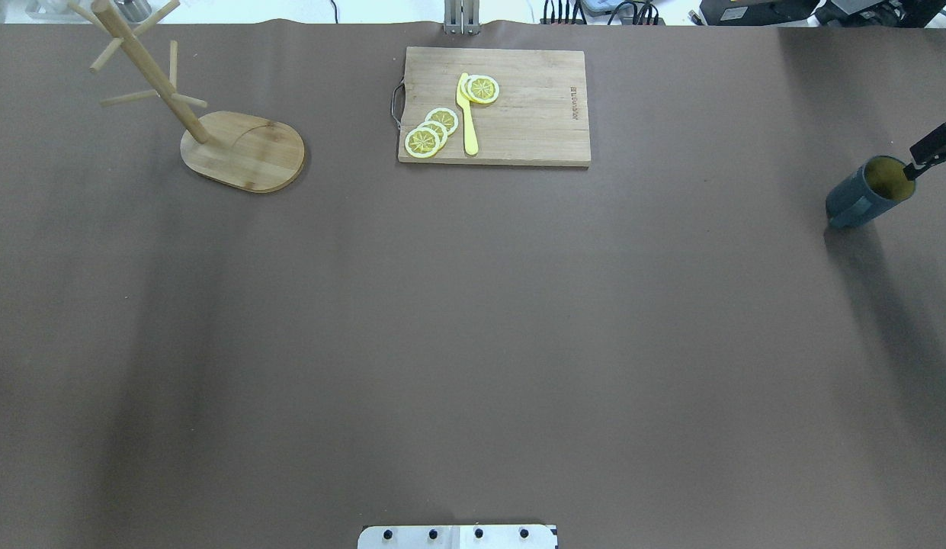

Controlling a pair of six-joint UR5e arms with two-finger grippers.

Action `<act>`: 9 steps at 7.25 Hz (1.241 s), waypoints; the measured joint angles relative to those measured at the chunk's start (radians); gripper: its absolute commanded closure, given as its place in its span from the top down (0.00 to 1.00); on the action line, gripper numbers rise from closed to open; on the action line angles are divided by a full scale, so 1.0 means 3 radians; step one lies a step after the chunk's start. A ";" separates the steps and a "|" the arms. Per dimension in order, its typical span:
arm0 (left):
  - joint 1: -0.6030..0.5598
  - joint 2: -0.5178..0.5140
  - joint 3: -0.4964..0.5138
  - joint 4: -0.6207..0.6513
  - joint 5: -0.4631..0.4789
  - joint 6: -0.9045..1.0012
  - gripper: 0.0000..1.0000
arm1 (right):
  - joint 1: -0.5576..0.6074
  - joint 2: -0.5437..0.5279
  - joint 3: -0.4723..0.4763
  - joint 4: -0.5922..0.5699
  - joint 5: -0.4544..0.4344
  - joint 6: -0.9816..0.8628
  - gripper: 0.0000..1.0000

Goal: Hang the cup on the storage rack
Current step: 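Lower the right gripper onto the blue mug and grasp its rim, then carry the blue mug with the right gripper toward the table center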

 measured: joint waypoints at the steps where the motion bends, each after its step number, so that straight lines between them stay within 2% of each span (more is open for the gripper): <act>1: 0.0000 0.0001 -0.0008 -0.0003 0.0000 -0.0003 0.98 | -0.0037 0.0012 -0.0051 0.0069 -0.0004 0.0084 0.60; 3: 0.0000 0.0005 -0.0017 -0.0008 0.0010 -0.0004 0.98 | -0.0087 0.0019 -0.0088 0.0107 -0.0011 0.0127 0.00; 9: -0.0001 0.0011 -0.0022 -0.0009 0.0009 -0.0004 0.98 | -0.0121 0.0104 -0.0021 0.0109 0.0030 0.0218 0.00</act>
